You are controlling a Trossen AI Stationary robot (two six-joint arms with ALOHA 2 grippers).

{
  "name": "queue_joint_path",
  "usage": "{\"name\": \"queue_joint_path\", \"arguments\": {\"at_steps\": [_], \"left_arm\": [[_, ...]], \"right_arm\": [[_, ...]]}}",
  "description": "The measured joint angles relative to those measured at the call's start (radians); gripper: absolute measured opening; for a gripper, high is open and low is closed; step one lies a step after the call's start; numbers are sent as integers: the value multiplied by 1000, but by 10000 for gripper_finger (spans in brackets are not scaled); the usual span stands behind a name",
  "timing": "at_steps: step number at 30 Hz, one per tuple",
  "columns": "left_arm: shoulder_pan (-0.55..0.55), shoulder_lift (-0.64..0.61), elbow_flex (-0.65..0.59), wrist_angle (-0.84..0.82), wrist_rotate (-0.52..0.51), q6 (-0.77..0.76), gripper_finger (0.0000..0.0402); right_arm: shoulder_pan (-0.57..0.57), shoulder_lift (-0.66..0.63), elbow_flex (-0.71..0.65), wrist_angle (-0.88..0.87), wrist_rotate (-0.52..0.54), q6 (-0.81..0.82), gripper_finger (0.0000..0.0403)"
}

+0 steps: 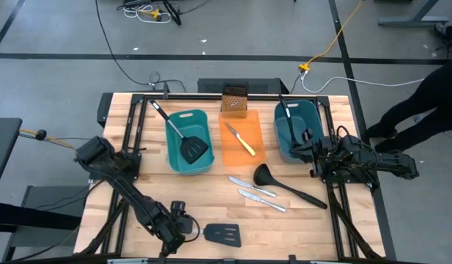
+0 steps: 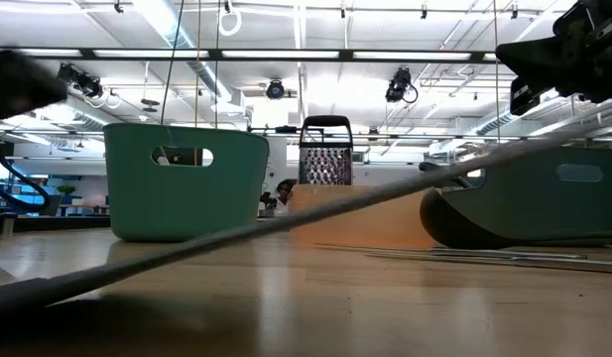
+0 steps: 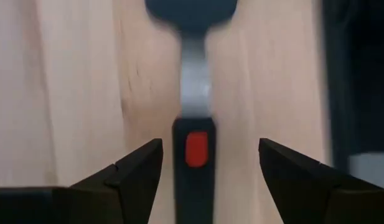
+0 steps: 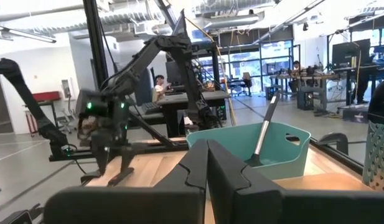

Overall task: Pick & Place Kitchen Items
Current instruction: Put the black spatula into the green bin

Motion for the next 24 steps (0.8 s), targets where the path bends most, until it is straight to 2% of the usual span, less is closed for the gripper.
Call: {"name": "queue_joint_path", "arguments": {"at_steps": [3, 15, 19, 24], "left_arm": [[-9, 51, -3, 9, -23, -8, 273], [-9, 95, 1, -7, -60, 4, 262], [-12, 96, 1, -13, -61, 23, 231], [-11, 96, 1, -35, -53, 30, 152]], "right_arm": [[0, 0, 0, 0, 0, 0, 9], [0, 5, 0, 10, 8, 0, 9], [0, 5, 0, 10, 8, 0, 9], [0, 5, 0, 13, 8, 0, 9]]}}
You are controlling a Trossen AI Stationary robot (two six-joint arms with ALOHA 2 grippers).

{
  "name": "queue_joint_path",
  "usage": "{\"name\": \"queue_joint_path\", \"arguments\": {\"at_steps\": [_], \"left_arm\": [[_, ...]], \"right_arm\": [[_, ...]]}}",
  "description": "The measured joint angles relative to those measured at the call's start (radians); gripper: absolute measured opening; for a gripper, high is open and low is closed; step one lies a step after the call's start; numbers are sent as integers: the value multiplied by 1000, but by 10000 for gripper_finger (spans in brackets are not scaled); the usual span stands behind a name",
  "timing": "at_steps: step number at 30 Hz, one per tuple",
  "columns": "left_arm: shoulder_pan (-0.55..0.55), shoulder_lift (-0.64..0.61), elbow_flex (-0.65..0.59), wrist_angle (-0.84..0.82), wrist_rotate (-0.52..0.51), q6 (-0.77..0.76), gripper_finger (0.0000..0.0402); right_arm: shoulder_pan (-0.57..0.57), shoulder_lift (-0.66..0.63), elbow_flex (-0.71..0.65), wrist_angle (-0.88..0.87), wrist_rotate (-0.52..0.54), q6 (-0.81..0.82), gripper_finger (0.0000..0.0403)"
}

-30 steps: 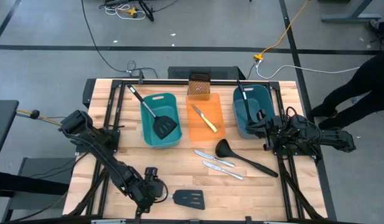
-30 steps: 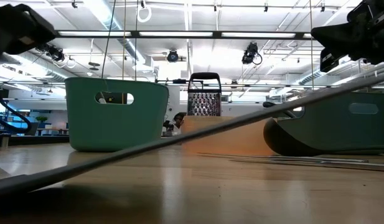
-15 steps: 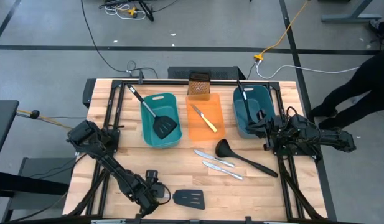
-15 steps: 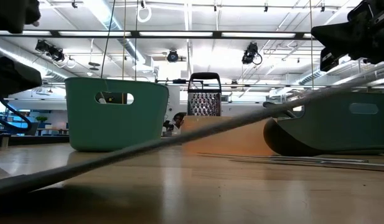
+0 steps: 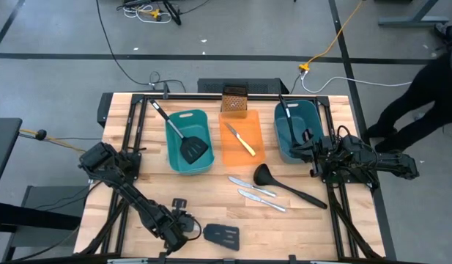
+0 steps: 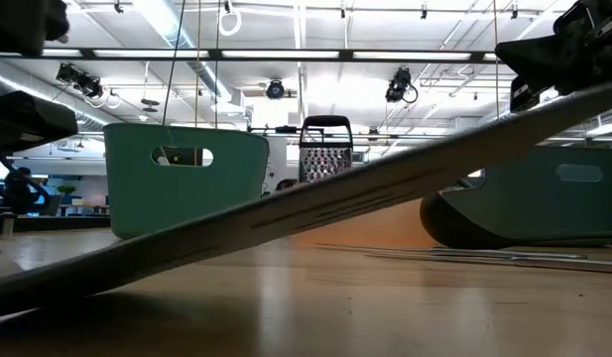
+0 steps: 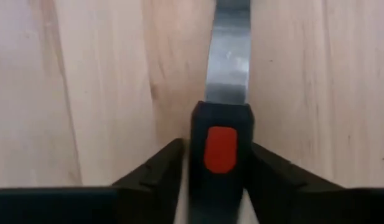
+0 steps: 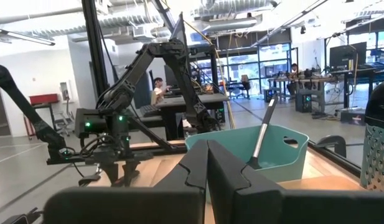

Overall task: Pick & Place Kitchen Items
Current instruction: Put the black spatula into the green bin

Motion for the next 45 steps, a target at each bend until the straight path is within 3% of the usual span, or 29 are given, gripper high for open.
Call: {"name": "queue_joint_path", "arguments": {"at_steps": [3, 13, 22, 31, 35, 39, 42, 45], "left_arm": [[1, -3, 0, -5, 19, 28, 116], [-2, -137, -5, -36, 44, 169, 116], [23, -373, -6, -60, -160, 373, 116], [147, -638, -25, 16, -107, 654, 116], [285, -767, -141, 193, 67, 765, 116], [425, -917, -346, 451, 221, 781, 116], [467, -1064, -510, 590, 240, 716, 116], [465, -1195, -624, 644, 190, 659, 116]], "right_arm": [[0, 0, 0, 2, 0, -1, 9], [0, 0, 0, 8, 0, -1, 9], [0, 0, 0, 17, 2, 0, 9], [0, 0, 0, 24, 3, 6, 9], [1, 0, 0, 24, 16, 6, 9], [1, 1, 0, 19, 16, 7, 9], [1, 1, 0, 19, 16, 10, 9], [1, 1, 0, 18, 16, 9, 9]]}}
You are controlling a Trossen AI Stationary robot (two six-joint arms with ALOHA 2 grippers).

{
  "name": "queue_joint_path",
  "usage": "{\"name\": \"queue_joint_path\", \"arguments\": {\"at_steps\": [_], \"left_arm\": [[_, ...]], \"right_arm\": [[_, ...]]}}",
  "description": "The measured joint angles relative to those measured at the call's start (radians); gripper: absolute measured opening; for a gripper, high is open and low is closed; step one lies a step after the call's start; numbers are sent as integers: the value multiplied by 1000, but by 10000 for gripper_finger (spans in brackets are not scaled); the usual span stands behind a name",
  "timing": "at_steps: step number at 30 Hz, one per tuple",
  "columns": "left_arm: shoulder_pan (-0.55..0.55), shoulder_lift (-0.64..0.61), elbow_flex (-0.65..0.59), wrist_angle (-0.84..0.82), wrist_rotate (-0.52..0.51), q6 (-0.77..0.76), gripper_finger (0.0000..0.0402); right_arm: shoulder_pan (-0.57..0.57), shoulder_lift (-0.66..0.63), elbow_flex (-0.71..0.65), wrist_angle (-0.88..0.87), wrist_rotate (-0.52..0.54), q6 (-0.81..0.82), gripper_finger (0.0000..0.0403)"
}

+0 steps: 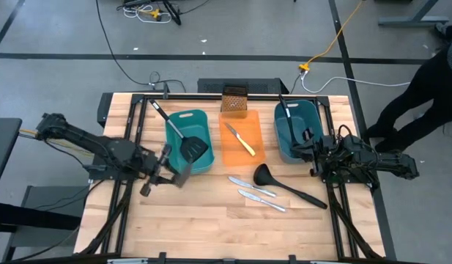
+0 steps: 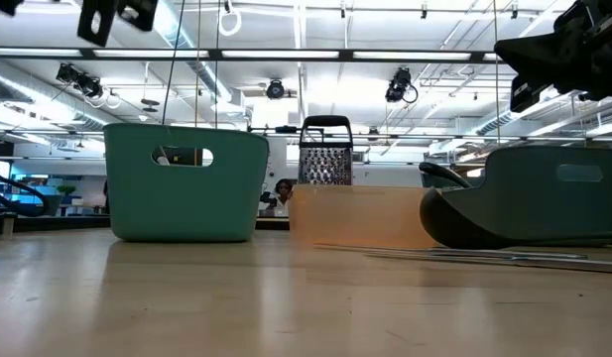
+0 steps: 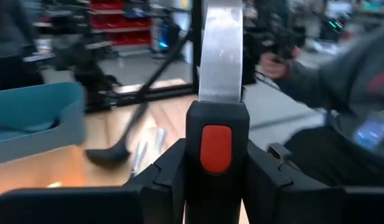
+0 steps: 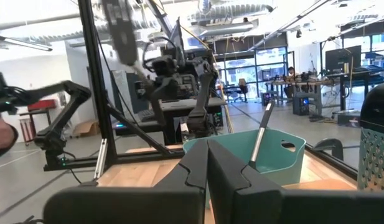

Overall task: Pick & Place Kitchen Items
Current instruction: Put the black spatula into the green bin

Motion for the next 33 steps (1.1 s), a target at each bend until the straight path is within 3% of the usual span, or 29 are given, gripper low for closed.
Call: {"name": "queue_joint_path", "arguments": {"at_steps": [5, 10, 23, 33], "left_arm": [[-56, -136, -83, 6, -147, -36, 116], [-97, -188, -116, -20, -237, -31, 116], [-114, -185, -125, -11, -290, 31, 116], [-94, -334, -354, 209, -263, 55, 116]], "right_arm": [[0, 0, 0, 0, 1, -3, 9], [-1, 0, 0, 9, 2, -3, 9], [-1, 0, 0, 13, 3, -23, 9], [0, 0, 0, 13, 0, -18, 9]]}}
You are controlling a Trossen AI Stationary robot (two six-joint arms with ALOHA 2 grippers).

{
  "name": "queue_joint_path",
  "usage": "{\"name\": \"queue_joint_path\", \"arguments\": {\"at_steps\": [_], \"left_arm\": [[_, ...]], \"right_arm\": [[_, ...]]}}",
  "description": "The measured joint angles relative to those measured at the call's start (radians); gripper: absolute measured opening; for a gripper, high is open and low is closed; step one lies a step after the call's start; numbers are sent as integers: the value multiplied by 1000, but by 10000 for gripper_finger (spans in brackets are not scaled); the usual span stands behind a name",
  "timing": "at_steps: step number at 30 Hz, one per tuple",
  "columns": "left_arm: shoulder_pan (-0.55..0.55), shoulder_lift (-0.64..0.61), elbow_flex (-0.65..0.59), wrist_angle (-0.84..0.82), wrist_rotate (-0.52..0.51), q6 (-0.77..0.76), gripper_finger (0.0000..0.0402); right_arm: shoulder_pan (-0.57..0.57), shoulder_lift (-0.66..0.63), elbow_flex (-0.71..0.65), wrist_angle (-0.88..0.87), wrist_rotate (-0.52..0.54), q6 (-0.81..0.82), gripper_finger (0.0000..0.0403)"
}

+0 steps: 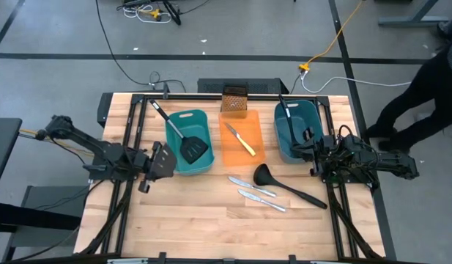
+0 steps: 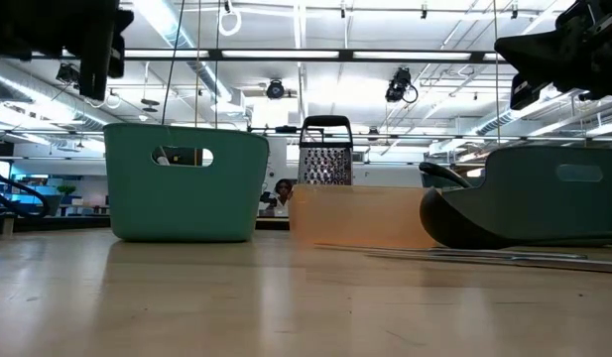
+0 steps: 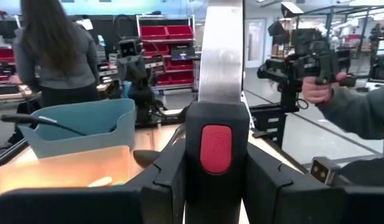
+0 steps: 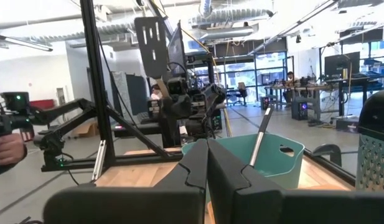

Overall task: Pick & Place Kitchen Items
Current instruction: Put the black spatula into the green bin

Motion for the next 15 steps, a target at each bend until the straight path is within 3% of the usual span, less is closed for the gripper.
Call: {"name": "queue_joint_path", "arguments": {"at_steps": [8, 12, 15], "left_arm": [[11, -90, -42, 34, -7, 18, 116], [11, -80, 94, -2, -75, 80, 116], [11, -28, 253, -136, -246, 156, 116]], "right_arm": [[0, 0, 0, 0, 0, 2, 9], [0, 0, 0, 0, 0, 2, 9], [0, 0, 0, 0, 1, 2, 9]]}}
